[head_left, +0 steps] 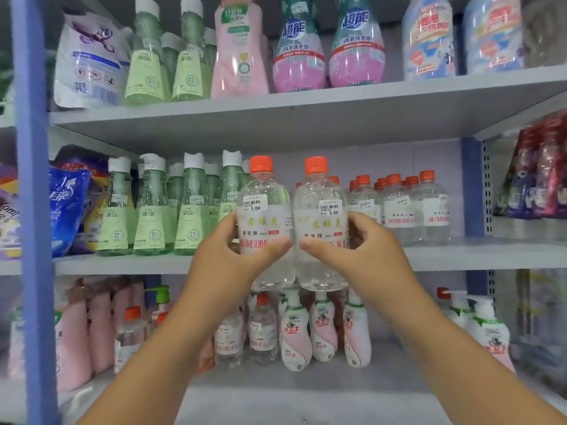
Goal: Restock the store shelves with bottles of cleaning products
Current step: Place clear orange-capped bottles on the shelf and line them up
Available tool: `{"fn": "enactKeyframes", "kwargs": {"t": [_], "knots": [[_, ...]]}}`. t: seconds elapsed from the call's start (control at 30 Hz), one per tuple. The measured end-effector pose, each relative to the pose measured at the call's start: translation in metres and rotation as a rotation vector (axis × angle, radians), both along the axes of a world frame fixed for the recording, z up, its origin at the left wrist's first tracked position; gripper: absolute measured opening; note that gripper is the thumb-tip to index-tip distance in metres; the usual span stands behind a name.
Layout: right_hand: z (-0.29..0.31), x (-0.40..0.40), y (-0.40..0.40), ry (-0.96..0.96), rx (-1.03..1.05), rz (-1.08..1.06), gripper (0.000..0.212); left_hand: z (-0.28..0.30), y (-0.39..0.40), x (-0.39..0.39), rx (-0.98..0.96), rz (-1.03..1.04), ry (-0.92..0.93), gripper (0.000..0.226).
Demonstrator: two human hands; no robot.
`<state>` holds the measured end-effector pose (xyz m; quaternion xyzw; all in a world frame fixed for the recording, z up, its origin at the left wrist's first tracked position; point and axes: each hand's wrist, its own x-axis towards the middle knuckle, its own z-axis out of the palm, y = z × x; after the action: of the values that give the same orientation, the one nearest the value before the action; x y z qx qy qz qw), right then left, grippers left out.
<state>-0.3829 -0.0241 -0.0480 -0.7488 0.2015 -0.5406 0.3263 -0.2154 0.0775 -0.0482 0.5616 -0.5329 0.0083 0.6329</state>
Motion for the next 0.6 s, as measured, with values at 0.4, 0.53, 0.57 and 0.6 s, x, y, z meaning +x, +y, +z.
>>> {"fn": "enactKeyframes", "kwargs": {"t": [0.4,0.53,0.57,0.6], "knots": [[0.031,0.041,-0.065,0.034,-0.028,-0.249,0.042,0.035,-0.063,0.041,0.001,0.061,-0.035,0.041],[0.023,0.051,-0.084,0.092,-0.008,-0.334,0.040,0.032,-0.085,0.056,0.060,0.122,-0.038,0.041],[0.022,0.054,-0.088,0.104,-0.006,-0.344,0.041,0.031,-0.091,0.060,0.071,0.119,-0.031,0.040],[0.020,0.057,-0.092,0.106,-0.002,-0.348,0.042,0.029,-0.097,0.063,0.082,0.113,-0.024,0.041]]}}
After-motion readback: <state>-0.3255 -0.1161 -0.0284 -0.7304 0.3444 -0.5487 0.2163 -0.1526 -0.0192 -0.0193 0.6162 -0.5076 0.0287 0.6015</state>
